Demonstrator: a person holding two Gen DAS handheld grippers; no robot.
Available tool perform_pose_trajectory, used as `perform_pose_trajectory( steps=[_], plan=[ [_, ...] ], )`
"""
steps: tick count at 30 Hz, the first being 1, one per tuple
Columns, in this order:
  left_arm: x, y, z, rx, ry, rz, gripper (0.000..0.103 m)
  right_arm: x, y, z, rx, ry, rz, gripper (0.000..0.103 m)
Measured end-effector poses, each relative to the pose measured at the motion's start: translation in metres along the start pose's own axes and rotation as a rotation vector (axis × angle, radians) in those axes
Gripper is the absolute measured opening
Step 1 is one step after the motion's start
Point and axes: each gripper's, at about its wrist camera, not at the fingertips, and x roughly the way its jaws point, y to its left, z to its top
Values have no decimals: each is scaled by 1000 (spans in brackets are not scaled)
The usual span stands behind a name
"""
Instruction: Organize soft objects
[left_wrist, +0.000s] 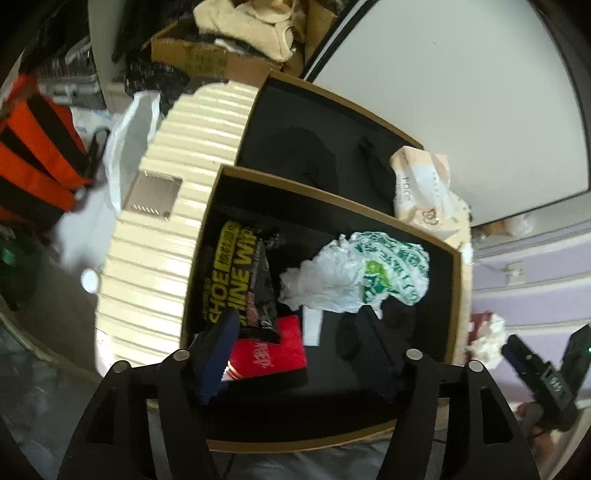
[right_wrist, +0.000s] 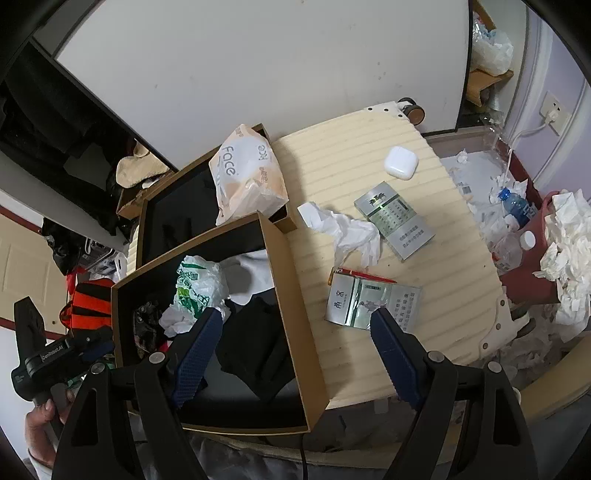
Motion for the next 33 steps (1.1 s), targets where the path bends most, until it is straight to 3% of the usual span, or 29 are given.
perform_pose_trajectory(
  steps=[3,9,13,21,24,29,33],
  plan=[
    [-6,-11,-1,86,-51,80,75,2,2,-1,-6,8,3,81],
    [-13,-41,-7,312,-146,279,77,4,4,-2,-8,14,7,81],
    [-16,-43,-7,345,-172,309,77,7,9,-6,-22,29,13,81],
    [-28,-56,-9,386,-249,313,77,3,27,-10,-127,-18,-52,81],
    [-55,-56,-10,335,-357,207,77,-3,32,-11,-171,-60,-67,81],
    [-105,-62,-18,325,-591,121,77,-23,49,-14,-268,-204,-77,81],
    [-114,-64,-25,335,-659,128,80,-42,59,-20,-349,-373,-56,81]
  ],
)
